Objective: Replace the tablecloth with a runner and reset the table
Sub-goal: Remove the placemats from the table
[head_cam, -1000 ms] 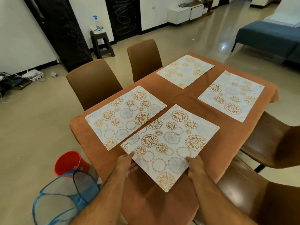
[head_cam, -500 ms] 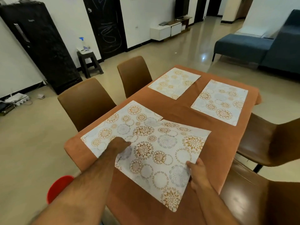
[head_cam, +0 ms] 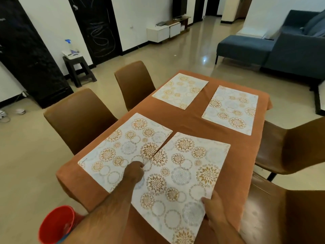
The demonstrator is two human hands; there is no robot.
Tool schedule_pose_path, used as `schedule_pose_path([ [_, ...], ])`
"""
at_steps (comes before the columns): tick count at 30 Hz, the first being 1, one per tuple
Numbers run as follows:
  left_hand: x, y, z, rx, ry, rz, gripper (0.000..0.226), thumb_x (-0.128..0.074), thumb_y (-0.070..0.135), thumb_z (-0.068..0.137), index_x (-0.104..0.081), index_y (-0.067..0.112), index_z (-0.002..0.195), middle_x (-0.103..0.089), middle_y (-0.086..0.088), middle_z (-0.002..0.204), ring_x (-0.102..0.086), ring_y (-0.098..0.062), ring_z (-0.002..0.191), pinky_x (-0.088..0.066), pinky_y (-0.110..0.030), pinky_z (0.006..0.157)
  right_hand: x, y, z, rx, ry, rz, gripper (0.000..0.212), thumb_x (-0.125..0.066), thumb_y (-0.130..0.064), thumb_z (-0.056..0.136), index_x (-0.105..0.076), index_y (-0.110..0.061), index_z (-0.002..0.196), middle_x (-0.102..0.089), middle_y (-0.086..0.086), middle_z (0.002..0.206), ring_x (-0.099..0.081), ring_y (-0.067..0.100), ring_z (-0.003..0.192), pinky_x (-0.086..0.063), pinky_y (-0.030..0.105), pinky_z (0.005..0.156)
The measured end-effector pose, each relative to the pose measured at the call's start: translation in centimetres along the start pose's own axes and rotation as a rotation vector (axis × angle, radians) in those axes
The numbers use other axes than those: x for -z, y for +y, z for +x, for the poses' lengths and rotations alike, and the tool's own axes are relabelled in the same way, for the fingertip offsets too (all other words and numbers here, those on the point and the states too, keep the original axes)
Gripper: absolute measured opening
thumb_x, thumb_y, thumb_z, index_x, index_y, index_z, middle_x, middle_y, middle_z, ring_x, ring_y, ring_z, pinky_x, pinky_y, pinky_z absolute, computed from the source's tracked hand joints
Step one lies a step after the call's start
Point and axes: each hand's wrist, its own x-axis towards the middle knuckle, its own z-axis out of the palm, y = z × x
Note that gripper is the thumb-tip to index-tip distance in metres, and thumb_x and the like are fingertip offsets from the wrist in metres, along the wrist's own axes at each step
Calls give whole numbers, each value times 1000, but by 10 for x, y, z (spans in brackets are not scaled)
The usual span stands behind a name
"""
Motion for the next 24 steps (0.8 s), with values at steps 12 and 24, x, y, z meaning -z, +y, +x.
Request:
schedule_pose_path([
  [12, 107, -75, 98, 53, 288, -143, 35, -55, -1, 92, -68, 10, 122, -66, -9, 126, -63, -28, 108, -54, -40, 94, -166, -67, 23, 77, -178, -72, 24, -57, 7, 90, -61, -15, 99, -70, 5, 97, -68, 23, 86, -59, 42, 76],
  [24, 126, -144, 157, 231, 280, -130, 30, -49, 11, 99, -69, 18, 121, -68, -11, 109, -56, -17, 66, -41, -24, 49, -262, -47, 58, -108, -154, -351, 20, -64, 6, 85, -53, -5, 99, -67, 17, 78, -61, 21, 54, -59, 38, 55],
])
